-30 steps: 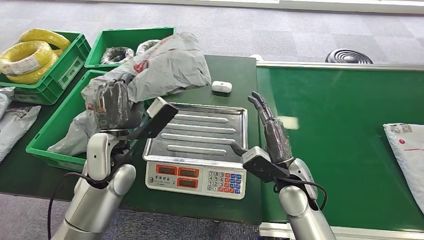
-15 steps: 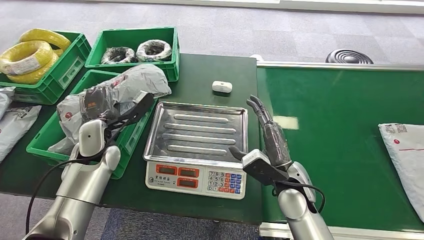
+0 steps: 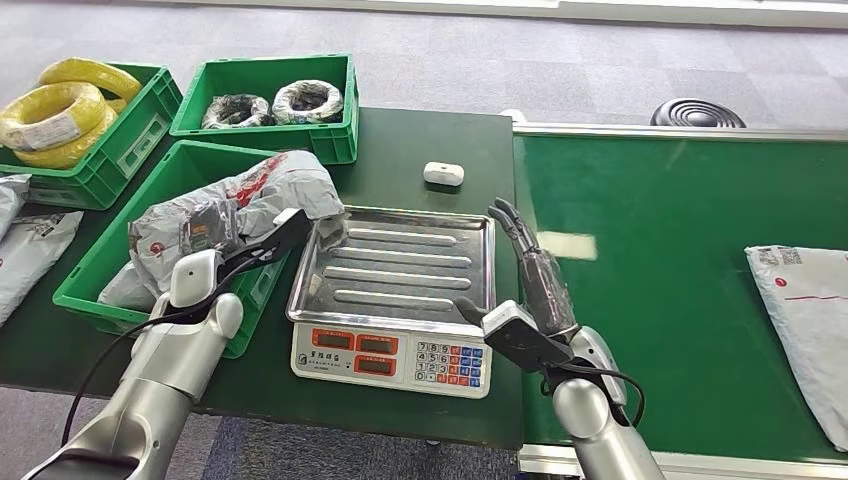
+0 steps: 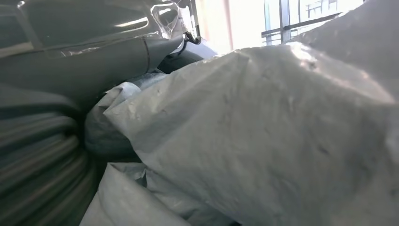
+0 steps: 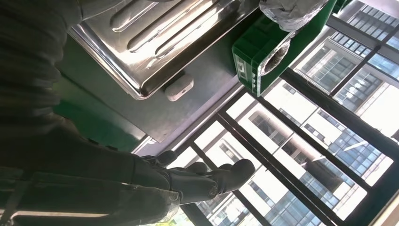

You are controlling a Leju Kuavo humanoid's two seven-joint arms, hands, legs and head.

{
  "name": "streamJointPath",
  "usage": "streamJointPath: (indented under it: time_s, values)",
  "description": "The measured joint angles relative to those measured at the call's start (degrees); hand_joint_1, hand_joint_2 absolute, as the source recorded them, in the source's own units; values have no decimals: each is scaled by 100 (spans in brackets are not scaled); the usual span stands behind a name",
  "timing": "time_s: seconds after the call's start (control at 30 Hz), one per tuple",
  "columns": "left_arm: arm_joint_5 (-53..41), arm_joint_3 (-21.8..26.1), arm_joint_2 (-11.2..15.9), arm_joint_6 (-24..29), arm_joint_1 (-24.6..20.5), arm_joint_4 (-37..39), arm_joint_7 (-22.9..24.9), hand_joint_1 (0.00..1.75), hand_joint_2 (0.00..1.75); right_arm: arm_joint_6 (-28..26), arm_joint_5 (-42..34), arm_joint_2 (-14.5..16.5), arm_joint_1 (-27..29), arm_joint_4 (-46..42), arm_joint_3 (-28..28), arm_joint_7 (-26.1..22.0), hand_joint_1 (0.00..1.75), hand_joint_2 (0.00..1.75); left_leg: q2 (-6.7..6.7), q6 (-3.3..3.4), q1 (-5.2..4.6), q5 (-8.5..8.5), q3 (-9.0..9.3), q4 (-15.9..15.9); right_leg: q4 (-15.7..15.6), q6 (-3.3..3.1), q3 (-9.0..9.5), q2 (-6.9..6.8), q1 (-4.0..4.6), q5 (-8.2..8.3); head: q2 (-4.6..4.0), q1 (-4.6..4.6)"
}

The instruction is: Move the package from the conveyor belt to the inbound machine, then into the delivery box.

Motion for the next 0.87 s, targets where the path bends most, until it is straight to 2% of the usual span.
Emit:
streamJointPath:
  time_s: [0.1,0.23,0.5,0.63,0.67,0.73,0.8,0.83,0.87]
  values:
    - [-5,1,71,75,45,-4,158,2,175,-34,-41,-19,18,26,18,-24,0,175,2,-1,0,0,4,-1,4,0,2,1,0,0,0,0]
    - [-40,22,259,218,221,-258,354,0,175,-152,-138,-76,55,80,40,-46,0,175,4,-1,0,0,6,-1,5,-1,-2,4,0,0,0,-1]
    - [332,364,612,683,650,-1116,394,0,175,-393,-290,-308,288,92,72,-44,0,175,3,-1,1,0,-5,-1,5,-1,-10,3,1,-1,0,1]
    - [733,621,854,1043,778,-1275,254,0,0,-474,-440,-435,444,89,119,-29,0,175,4,-1,1,0,-4,-1,4,-1,-13,4,1,-1,0,0]
    - [877,690,907,1161,828,-1321,176,0,0,-479,-540,-460,506,86,124,-28,0,175,3,-1,1,0,-4,-1,4,-1,-13,4,1,-1,0,0]
    - [1339,825,977,1492,961,-1465,-127,0,87,-461,-793,-492,674,62,124,-28,0,175,3,-2,1,0,-5,-1,4,-2,-15,3,1,-2,0,-1]
    - [2163,941,993,1954,1165,-1735,-753,0,175,-412,-1077,-520,940,-8,120,-27,0,175,2,-2,1,-1,-9,-1,4,-1,-16,2,1,-4,0,1]
    - [2703,974,988,2181,1311,-1929,-1170,0,175,-387,-1253,-536,1115,-61,119,-27,0,175,2,-2,1,-3,-12,-2,3,-1,-17,1,1,-5,0,1]
    - [2998,990,985,2294,1385,-2032,-1392,0,175,-374,-1341,-543,1205,-89,118,-27,0,175,2,-2,1,-3,-13,-2,3,-1,-18,1,1,-5,0,1]
